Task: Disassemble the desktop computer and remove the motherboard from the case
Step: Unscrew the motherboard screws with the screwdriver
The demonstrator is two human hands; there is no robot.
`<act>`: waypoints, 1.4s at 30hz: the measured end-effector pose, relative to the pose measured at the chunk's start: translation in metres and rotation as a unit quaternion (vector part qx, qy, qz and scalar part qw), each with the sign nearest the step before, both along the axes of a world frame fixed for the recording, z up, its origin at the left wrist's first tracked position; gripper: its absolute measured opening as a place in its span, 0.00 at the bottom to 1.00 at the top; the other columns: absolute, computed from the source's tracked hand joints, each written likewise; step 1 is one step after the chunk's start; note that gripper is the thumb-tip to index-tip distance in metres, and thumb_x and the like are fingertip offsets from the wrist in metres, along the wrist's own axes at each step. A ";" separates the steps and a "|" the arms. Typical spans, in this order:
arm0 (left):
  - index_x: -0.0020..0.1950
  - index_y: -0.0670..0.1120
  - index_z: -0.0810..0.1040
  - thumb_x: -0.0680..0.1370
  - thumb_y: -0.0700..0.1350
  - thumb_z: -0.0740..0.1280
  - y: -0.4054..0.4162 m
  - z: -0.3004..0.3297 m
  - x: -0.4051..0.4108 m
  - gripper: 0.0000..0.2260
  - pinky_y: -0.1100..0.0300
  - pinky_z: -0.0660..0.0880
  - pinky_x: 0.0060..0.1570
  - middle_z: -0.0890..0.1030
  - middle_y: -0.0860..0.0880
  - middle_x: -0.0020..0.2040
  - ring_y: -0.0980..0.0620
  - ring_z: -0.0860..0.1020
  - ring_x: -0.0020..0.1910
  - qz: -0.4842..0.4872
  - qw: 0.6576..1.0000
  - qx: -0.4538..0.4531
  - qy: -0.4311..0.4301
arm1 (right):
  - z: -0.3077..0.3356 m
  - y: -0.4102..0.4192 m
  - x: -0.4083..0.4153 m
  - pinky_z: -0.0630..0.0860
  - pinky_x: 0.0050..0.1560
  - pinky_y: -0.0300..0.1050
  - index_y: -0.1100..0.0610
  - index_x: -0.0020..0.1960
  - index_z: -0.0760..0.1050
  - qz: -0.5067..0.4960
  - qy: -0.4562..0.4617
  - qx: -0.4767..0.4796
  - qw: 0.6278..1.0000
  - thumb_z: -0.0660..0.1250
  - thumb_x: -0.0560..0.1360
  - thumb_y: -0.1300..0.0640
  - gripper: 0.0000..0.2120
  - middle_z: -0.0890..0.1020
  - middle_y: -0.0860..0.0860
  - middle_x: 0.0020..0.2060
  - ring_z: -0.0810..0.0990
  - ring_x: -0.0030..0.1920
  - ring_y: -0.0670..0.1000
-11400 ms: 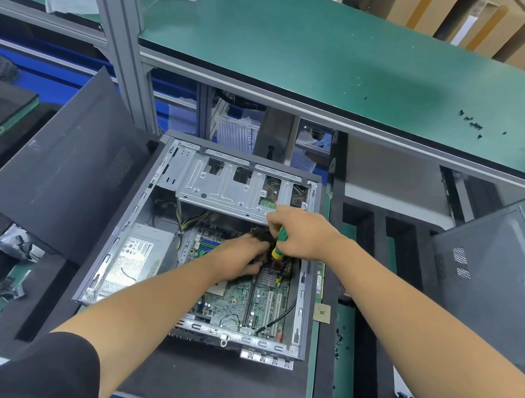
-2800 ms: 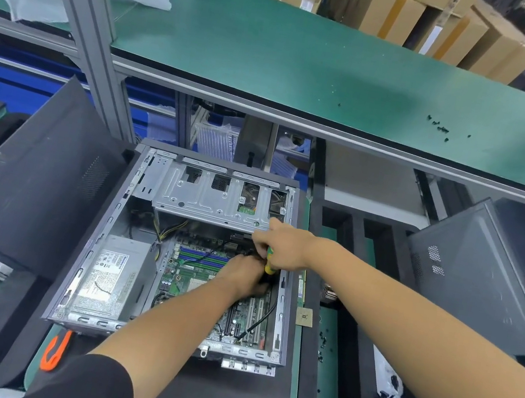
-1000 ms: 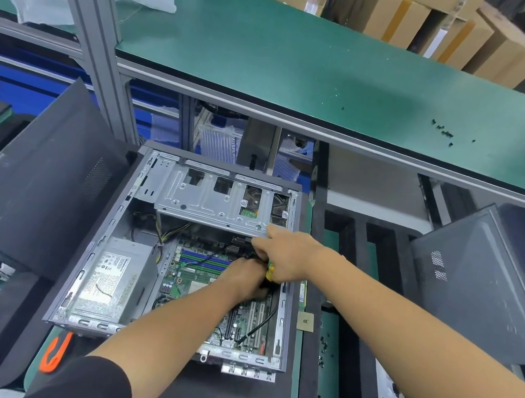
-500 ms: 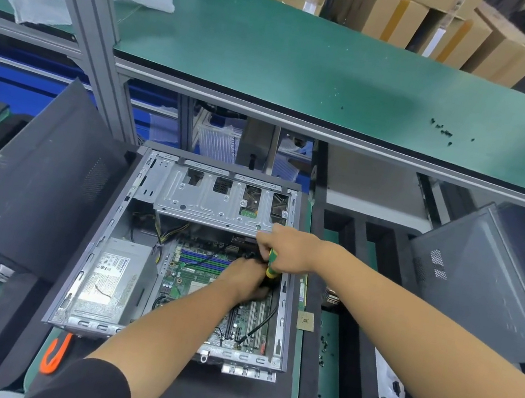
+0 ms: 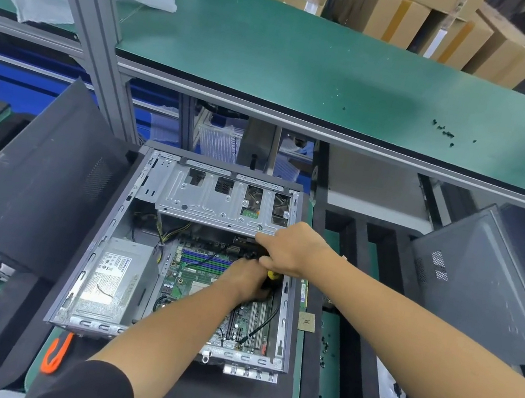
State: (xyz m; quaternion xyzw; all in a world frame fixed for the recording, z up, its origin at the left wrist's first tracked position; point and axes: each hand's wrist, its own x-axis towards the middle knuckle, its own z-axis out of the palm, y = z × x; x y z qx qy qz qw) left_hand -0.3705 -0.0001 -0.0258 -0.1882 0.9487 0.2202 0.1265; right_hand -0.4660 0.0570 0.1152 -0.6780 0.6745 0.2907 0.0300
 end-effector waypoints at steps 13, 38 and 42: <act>0.55 0.42 0.77 0.77 0.50 0.69 0.000 0.001 -0.001 0.13 0.52 0.74 0.46 0.82 0.40 0.52 0.39 0.81 0.50 -0.025 0.999 -0.021 0.016 | -0.004 0.002 -0.009 0.69 0.36 0.47 0.53 0.43 0.76 -0.092 -0.238 0.022 0.967 0.66 0.71 0.64 0.07 0.69 0.54 0.50 0.72 0.50 0.57; 0.58 0.41 0.76 0.77 0.50 0.69 0.000 0.005 0.002 0.15 0.51 0.75 0.48 0.82 0.40 0.53 0.38 0.81 0.51 -0.021 0.999 -0.020 0.018 | -0.005 0.004 -0.009 0.70 0.41 0.40 0.54 0.45 0.79 -0.118 -0.286 0.029 0.950 0.67 0.70 0.64 0.08 0.72 0.53 0.48 0.71 0.48 0.46; 0.56 0.42 0.79 0.77 0.51 0.68 0.000 0.007 0.002 0.15 0.50 0.76 0.50 0.82 0.40 0.53 0.37 0.80 0.52 -0.024 0.999 -0.020 0.016 | 0.003 0.002 -0.002 0.73 0.41 0.48 0.50 0.63 0.69 -0.033 -0.089 0.018 0.995 0.64 0.77 0.45 0.17 0.76 0.51 0.50 0.79 0.46 0.56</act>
